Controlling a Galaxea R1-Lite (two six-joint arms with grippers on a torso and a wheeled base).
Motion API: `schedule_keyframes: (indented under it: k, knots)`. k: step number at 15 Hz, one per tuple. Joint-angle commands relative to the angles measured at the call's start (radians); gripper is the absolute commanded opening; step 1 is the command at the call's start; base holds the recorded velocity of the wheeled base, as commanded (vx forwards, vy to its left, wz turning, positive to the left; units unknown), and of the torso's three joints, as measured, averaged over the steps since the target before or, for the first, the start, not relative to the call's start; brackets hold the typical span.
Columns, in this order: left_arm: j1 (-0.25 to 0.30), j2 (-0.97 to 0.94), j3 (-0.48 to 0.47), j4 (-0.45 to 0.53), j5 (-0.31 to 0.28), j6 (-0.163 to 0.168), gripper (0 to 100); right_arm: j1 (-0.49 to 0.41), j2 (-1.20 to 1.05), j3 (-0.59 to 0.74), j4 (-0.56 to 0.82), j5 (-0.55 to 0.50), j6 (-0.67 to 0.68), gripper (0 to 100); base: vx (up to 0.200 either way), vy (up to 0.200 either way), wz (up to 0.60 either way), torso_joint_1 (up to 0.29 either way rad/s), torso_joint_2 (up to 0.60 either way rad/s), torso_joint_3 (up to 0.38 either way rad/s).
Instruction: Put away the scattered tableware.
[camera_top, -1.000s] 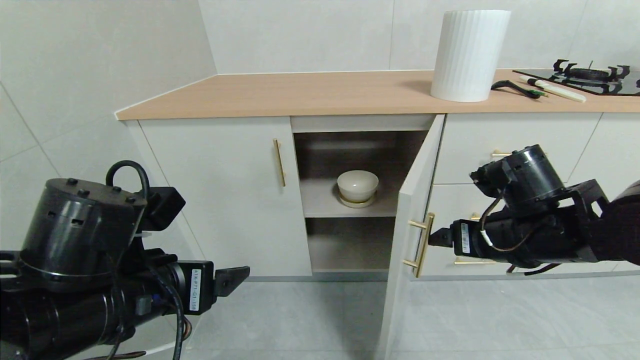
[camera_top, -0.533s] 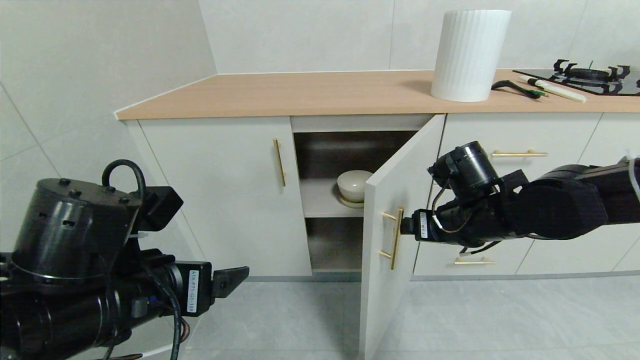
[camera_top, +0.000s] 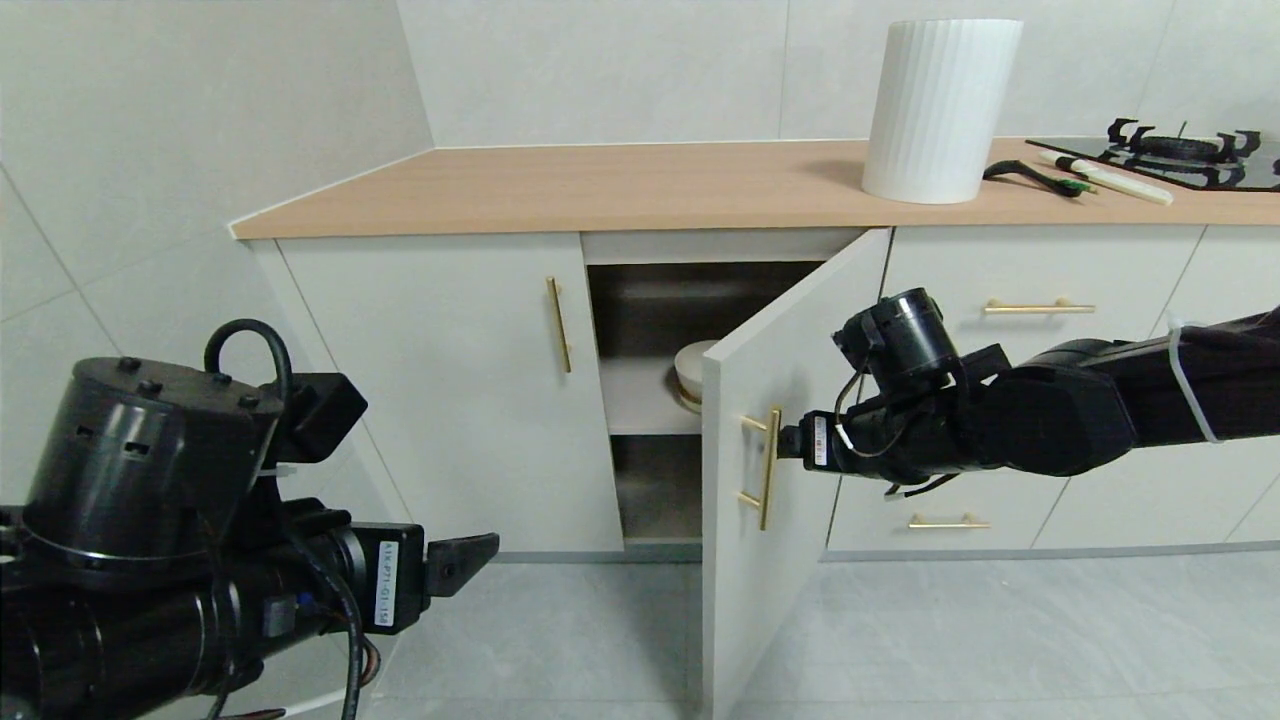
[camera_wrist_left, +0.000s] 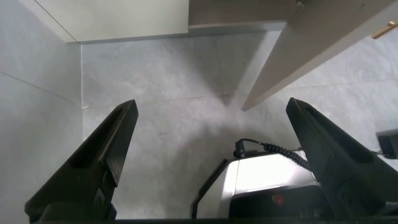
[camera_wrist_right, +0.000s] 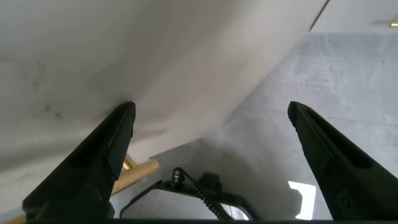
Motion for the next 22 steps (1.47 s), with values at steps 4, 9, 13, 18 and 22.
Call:
schedule_keyframes:
  k: [4, 9, 13, 18, 22]
  knots:
    - [-0.001, -0.019, 0.003, 0.000, -0.001, 0.001, 100, 0.000, 0.033, 0.001, -0.035, -0.003, 0.002, 100, 0.050, 0.000, 0.00, 0.001, 0.00, -0.002]
    - [0.001, -0.018, 0.000, -0.001, -0.001, -0.002, 100, 0.000, 0.043, -0.001, -0.065, -0.003, 0.034, 100, 0.200, 0.000, 0.00, -0.001, 0.00, 0.005]
    - [0.002, -0.016, 0.000, -0.024, 0.000, -0.004, 100, 0.025, 0.038, -0.001, -0.067, -0.002, 0.068, 100, 0.000, 0.000, 0.00, 0.000, 0.00, 0.000]
    - [0.004, -0.013, 0.000, -0.024, 0.000, -0.004, 100, 0.071, 0.056, -0.008, -0.154, -0.002, 0.165, 100, 0.000, 0.000, 0.00, 0.000, 0.00, 0.000]
    - [0.004, -0.012, 0.000, -0.024, -0.001, -0.005, 100, 0.071, 0.129, -0.093, -0.211, -0.013, 0.298, 100, 0.000, 0.000, 0.00, 0.000, 0.00, 0.000]
